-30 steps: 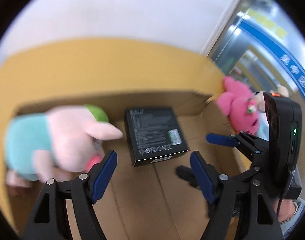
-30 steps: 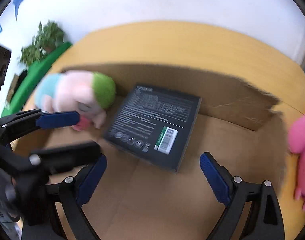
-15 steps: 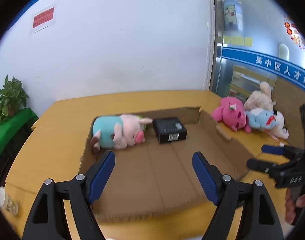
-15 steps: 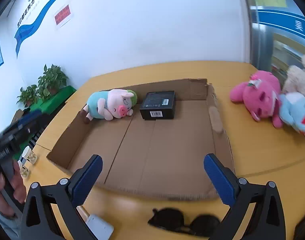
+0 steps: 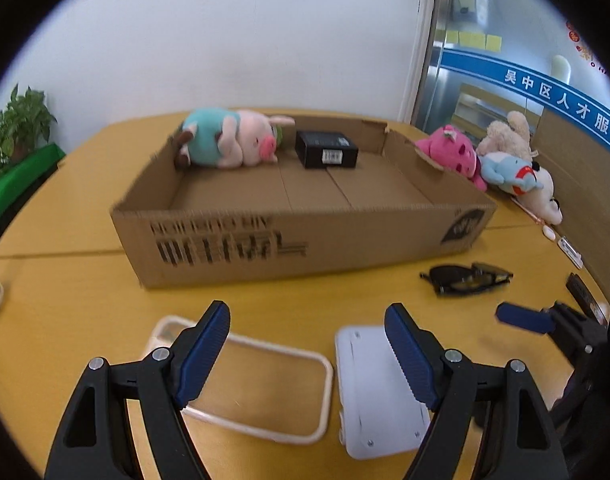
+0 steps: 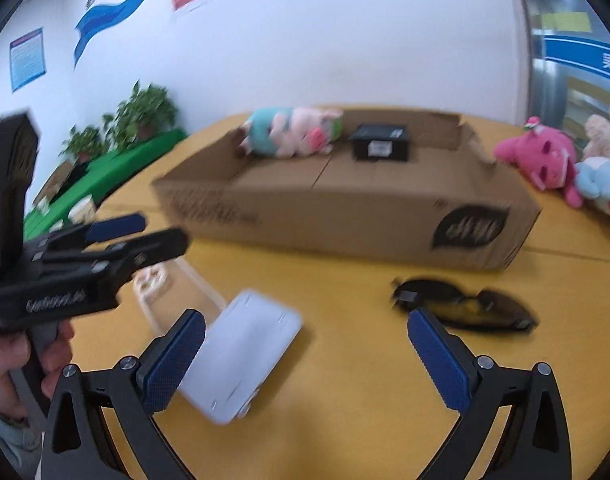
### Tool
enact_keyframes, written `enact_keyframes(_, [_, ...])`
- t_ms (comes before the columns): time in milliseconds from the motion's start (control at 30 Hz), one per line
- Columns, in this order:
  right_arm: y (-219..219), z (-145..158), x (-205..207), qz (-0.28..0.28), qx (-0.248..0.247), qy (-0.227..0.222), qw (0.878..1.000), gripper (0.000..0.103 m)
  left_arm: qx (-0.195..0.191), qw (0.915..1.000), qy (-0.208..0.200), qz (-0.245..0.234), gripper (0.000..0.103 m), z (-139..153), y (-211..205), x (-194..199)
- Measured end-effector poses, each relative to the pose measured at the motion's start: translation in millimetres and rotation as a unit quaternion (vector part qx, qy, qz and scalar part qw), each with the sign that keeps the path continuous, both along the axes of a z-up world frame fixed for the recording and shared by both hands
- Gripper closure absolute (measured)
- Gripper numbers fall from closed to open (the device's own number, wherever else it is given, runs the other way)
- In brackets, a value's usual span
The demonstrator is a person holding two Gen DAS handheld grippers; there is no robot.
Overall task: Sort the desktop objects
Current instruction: 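Move both tools toward the white rectangular case on the table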
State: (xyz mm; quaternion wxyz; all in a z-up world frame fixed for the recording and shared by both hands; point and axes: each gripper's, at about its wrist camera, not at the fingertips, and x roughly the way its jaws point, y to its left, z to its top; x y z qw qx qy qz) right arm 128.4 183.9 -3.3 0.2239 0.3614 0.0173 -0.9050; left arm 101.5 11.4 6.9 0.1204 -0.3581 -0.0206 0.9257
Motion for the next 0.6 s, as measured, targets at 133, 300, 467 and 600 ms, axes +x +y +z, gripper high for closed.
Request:
enact_keyframes(133, [-6.8,-20.8,14.4,0.022,0.012,-0.025,0.999,0.000,0.000,0.9998,-0.018,-0.013,0.023,-19.0,7.9,8.9])
enact_keyframes(300, [-3.6,-37.1,16.1,0.029,0.021,-0.048,0.998,0.000,0.002,0.9994,-0.036,-0.002,0.023,-33.9,-0.2,16.1])
enact_keyframes(467, [-4.5,-42.6,18.9,0.045,-0.003,-0.067,0.997,0.000,0.015,0.9985,-0.053,-0.001,0.023,-43.7,-8.5,14.7])
enact_keyframes(600, [-19.6,-40.8,23.0,0.069,0.016,-0.056,0.996,0.000,0.012,0.9980,-0.062,-0.002,0.023,-50.9,-7.7,8.7])
